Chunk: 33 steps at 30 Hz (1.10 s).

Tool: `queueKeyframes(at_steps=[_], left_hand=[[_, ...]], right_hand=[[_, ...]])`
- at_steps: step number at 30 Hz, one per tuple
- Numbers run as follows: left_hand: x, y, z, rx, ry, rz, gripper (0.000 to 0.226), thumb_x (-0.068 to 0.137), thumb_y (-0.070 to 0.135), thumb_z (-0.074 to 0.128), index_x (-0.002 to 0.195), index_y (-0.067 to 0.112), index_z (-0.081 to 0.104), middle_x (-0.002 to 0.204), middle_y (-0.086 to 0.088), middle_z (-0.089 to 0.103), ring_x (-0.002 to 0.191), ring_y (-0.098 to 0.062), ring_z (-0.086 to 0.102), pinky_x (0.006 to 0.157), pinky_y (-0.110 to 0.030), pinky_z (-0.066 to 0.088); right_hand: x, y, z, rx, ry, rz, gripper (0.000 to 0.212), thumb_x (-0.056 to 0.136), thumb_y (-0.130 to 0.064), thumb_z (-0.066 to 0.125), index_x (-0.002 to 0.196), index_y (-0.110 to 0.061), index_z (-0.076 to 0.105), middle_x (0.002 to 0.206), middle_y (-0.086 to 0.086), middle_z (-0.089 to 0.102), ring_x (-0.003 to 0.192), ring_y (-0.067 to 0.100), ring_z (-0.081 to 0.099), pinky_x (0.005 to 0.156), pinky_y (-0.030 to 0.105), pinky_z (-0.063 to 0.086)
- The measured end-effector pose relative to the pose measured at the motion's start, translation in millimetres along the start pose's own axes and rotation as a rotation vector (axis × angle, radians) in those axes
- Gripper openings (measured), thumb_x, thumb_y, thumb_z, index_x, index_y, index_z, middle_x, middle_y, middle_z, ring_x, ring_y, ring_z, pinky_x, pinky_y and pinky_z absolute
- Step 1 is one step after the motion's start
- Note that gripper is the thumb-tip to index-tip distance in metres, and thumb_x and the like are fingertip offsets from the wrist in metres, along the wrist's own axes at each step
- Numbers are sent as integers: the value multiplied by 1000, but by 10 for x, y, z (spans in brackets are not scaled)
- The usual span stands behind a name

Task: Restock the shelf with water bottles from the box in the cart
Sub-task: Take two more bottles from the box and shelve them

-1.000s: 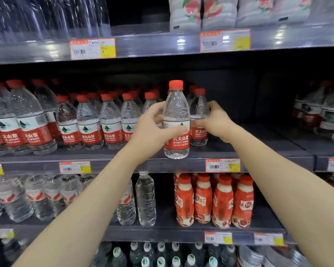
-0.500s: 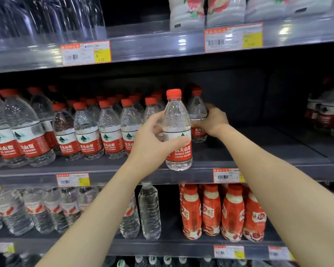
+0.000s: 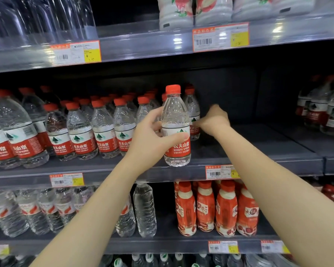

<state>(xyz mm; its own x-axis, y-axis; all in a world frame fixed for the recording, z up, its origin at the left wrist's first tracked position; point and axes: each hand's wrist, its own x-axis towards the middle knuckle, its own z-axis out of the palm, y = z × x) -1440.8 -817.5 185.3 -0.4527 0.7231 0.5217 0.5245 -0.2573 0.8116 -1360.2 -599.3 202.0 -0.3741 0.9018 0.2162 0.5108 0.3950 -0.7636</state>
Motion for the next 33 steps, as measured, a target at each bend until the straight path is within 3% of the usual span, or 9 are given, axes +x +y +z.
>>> queueKeyframes(at_steps=[3,5,9,12,15,19,24,28,33], left_hand=[[38,35,65,-9,12,12,78,67,38,94,136,44,59,117,20,78,103,-5,77,84,-31,65],[64,66,134,-10,16,7,75,64,40,94,129,50,59,116,18,79,104,-5,77,86,-32,64],[99,106,287,-13,20,13,77,61,42,94,130,46,61,112,17,80,100,-4,78,78,-25,64],[104,115,378,4,34,16,84,63,43,93,140,36,59,112,16,80,101,-5,77,79,-29,65],[115,132,440,12,52,4,82,68,36,94,141,37,58,111,13,80,104,-5,77,80,-32,66],[161,188,452,-5,43,-26,79,77,30,93,147,31,56,115,9,79,104,-8,77,84,-34,66],[77,264,387,407,196,79,76,85,52,81,151,32,49,122,18,65,113,-4,64,87,-18,49],[-19,271,355,671,226,189,53,98,41,67,148,27,53,142,3,61,130,-19,57,98,-29,41],[-141,227,313,822,218,165,55,100,30,62,153,21,49,153,-2,53,141,-25,47,113,-40,41]], right_hand=[[-222,52,-225,74,77,-107,39,81,-20,77,116,-14,62,105,4,65,80,17,62,55,22,45],[-428,65,-382,302,-59,-163,23,86,-12,68,108,-14,68,98,3,74,84,19,72,64,28,58],[-783,35,-660,541,-595,-239,37,90,-3,58,124,-19,64,107,7,79,99,21,76,78,32,62],[-883,100,-738,370,-702,-336,64,86,-7,72,140,-32,49,115,-2,76,104,13,74,85,30,61],[-953,146,-695,373,-649,-402,79,78,-12,85,142,-36,44,115,-10,75,106,8,72,87,29,61],[-973,156,-553,394,-367,-413,77,70,-26,92,136,-33,54,109,-9,75,97,6,74,83,29,62],[-886,198,-463,371,-182,-374,67,70,-30,93,124,-38,54,103,-13,71,91,4,70,65,17,55],[-800,201,-380,341,-137,-363,78,70,-29,93,135,-25,51,114,-9,68,99,8,67,75,25,58],[-717,237,-197,294,-130,-333,81,67,-25,94,135,-21,51,110,-9,65,100,12,67,81,29,58]])
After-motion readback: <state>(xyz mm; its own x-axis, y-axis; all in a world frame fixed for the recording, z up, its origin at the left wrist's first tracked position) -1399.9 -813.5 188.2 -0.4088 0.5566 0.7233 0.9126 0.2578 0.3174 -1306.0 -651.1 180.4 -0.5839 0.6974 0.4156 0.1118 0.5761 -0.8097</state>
